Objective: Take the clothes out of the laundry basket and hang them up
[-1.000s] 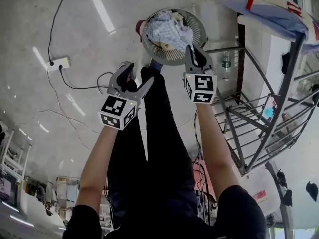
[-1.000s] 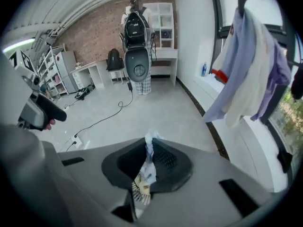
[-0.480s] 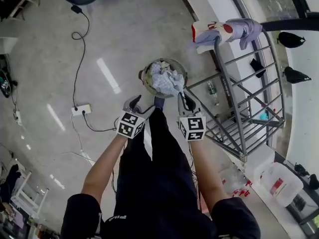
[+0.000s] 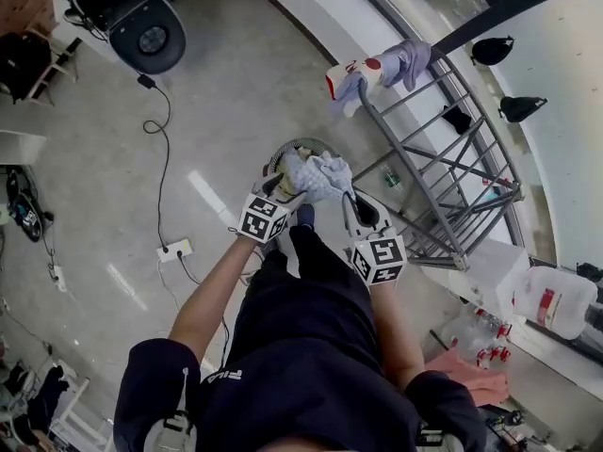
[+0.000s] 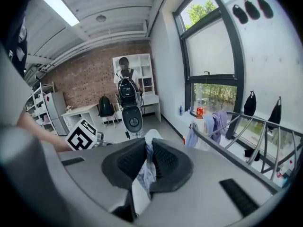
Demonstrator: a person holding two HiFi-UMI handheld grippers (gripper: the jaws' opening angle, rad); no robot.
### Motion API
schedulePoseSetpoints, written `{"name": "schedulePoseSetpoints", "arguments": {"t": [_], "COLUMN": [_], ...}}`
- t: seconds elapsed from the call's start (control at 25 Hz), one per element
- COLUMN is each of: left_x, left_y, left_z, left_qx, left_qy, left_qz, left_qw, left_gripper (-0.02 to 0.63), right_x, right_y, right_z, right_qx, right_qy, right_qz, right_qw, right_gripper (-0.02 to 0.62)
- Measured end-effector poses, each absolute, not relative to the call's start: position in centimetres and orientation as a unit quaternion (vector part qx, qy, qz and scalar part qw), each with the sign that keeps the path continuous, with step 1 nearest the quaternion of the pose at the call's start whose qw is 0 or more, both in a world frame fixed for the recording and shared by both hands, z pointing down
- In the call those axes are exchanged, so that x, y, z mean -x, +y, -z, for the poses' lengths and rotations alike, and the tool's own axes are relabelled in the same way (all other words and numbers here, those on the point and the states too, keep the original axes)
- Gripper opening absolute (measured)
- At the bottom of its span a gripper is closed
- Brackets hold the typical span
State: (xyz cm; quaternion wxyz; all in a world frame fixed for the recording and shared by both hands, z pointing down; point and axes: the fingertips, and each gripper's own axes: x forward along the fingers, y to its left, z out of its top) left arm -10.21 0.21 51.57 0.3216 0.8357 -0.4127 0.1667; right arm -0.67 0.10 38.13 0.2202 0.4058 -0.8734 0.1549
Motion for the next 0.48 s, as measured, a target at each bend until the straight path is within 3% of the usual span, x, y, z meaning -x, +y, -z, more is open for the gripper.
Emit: {"name": "schedulePoseSetpoints", "arguments": {"t": [0.28, 0.48], "left_x": [7.5, 5.0], "left_y": [1.6, 5.8], "left_z": [-48.3, -48.7], "left_qx": [-0.868, -0.895], "left_qy": [-0.362, -0.257], "left_qz": [-0.136, -0.151], "left_qw": [0.31, 0.332], "left_gripper": [0.305, 0.305], "right_x": [-0.3, -0.6], "right_y": [5.1, 8.7], "right_z": [-33.4, -31.9], "right_qx": [-0.41, -0.397], "right_qy": [-0.88, -0.89], "right_qz": [-0.167, -0.125], "right_qw": [0.173, 0.184], "right_gripper": [0.032, 0.032]}}
